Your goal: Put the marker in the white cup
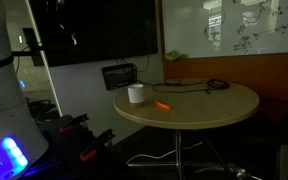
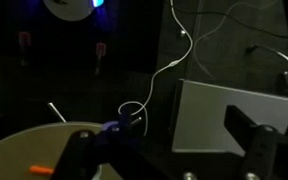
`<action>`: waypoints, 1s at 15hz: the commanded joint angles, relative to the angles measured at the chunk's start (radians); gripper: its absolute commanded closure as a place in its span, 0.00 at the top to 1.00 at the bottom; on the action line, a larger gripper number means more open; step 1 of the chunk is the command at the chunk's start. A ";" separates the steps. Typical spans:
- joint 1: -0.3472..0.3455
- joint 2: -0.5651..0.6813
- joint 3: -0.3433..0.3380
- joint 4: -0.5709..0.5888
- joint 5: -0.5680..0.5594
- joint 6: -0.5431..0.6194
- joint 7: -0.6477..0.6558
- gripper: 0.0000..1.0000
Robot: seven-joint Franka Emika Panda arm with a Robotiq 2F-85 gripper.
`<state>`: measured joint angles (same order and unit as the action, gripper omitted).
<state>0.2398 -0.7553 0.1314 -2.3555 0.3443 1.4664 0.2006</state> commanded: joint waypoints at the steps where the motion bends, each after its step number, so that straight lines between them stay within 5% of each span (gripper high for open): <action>1: -0.049 -0.003 0.032 0.005 0.018 -0.013 -0.024 1.00; 8: -0.049 -0.003 0.032 0.004 0.018 -0.013 -0.024 1.00; 15: -0.167 0.048 0.060 -0.060 -0.049 0.260 0.037 1.00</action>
<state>0.1329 -0.7324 0.1745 -2.3924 0.3124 1.6228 0.2026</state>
